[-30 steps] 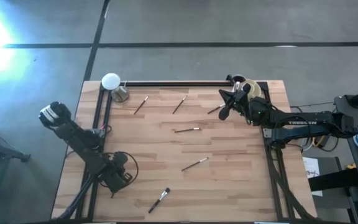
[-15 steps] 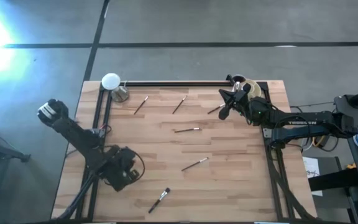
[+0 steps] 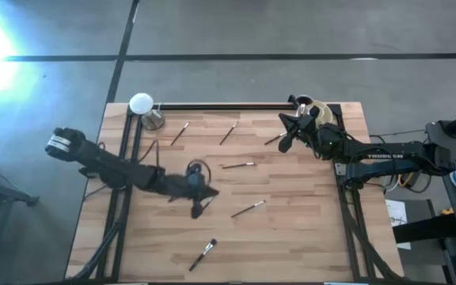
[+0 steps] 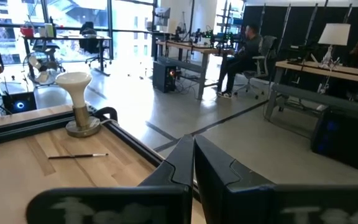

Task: Put items in baskets/containers
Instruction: Put the black eyeshadow brush into the white organizer

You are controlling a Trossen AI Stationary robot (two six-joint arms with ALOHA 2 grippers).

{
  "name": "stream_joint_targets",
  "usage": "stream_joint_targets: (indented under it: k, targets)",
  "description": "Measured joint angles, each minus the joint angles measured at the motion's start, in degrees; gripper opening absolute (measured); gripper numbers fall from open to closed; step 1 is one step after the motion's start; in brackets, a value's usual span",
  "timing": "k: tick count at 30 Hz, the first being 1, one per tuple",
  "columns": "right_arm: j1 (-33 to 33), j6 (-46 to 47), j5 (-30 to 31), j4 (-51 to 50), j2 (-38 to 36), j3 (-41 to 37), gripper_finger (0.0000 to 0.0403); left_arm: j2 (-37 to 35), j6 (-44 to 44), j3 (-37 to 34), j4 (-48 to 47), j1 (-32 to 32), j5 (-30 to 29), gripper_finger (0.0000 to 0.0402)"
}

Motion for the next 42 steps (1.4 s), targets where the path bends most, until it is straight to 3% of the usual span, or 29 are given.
stream_joint_targets:
  k: [7, 17, 21, 23, 28, 30, 35, 42]
  targets:
    - [0.0, -0.2, 0.0, 0.0, 0.0, 0.0, 0.0008, 2.6, 9.3, -1.5, 18.1, 10.0, 7.7, 0.0]
    - [0.0, -0.7, -0.1, -0.1, 0.0, 0.0, 0.0008, 9.2, 15.1, -0.8, 39.5, 19.3, 9.4, 0.0]
    - [0.0, -0.7, -1.3, -0.9, 0.0, 0.0, 0.0008, 11.8, 15.3, 0.3, 43.5, 22.5, 10.7, 0.0]
    - [-0.1, -0.5, -5.7, -1.8, 0.0, 0.0, 0.0008, 12.3, 16.4, 0.3, 45.8, 23.6, 11.5, 0.0]
    - [0.0, 1.2, -29.3, -2.2, 0.7, -0.1, 0.0008, 12.1, 17.1, 0.6, 52.5, 26.7, 15.8, 0.0]
    - [0.1, 2.0, -34.7, -2.0, 1.8, 0.2, 0.0009, 11.6, 16.7, 1.6, 53.0, 27.8, 18.0, 0.0]
    - [1.5, 2.5, -36.5, 2.2, 7.7, 1.9, 0.003, 11.7, 16.2, 4.4, 51.6, 28.6, 20.9, 0.0]
    - [2.3, 3.3, -36.4, 2.5, 17.9, 9.6, 0.0092, 11.7, 17.4, 5.4, 48.8, 28.6, 21.2, 0.0]
